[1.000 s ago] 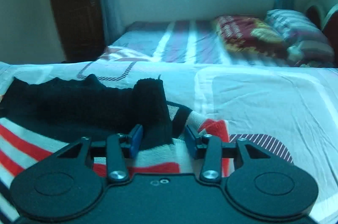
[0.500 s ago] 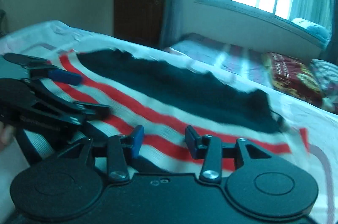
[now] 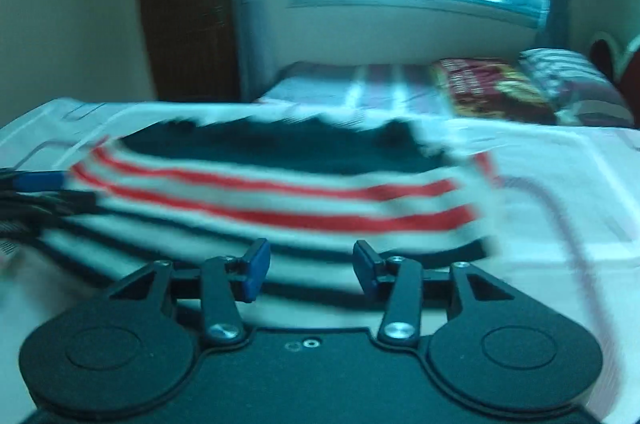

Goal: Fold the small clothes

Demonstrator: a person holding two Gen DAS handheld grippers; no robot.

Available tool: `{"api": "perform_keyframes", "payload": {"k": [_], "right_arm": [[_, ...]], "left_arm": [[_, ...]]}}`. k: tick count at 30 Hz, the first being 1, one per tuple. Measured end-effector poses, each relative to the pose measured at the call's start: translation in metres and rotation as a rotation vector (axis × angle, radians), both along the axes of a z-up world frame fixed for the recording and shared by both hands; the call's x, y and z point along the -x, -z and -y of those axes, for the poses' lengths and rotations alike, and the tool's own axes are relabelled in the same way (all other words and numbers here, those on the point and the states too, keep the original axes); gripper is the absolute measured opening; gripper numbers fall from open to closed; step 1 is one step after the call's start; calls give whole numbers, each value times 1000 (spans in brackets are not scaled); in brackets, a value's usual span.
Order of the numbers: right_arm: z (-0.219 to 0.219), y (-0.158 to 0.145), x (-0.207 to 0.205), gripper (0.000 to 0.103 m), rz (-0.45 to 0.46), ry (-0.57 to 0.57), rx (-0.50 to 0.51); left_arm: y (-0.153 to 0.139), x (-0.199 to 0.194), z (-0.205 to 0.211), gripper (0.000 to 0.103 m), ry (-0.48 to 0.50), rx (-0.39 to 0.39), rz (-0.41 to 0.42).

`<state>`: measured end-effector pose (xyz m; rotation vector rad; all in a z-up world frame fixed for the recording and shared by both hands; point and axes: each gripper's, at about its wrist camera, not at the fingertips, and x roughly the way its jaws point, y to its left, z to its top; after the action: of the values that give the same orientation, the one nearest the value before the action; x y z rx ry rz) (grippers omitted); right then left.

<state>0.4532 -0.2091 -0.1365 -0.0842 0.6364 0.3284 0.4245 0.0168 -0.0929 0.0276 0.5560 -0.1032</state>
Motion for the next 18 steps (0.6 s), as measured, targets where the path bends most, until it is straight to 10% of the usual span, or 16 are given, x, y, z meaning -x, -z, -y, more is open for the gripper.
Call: {"api": "perform_keyframes", "payload": {"k": [7, 13, 18], "right_arm": [[-12, 17, 39, 45, 32, 49, 153], [24, 11, 40, 48, 1, 0, 152], [73, -11, 32, 47, 76, 222, 68]], "left_arm": [[23, 26, 9, 84, -48, -100, -31], [22, 39, -47, 84, -130, -27, -56], [16, 38, -44, 84, -148, -46, -53]]}}
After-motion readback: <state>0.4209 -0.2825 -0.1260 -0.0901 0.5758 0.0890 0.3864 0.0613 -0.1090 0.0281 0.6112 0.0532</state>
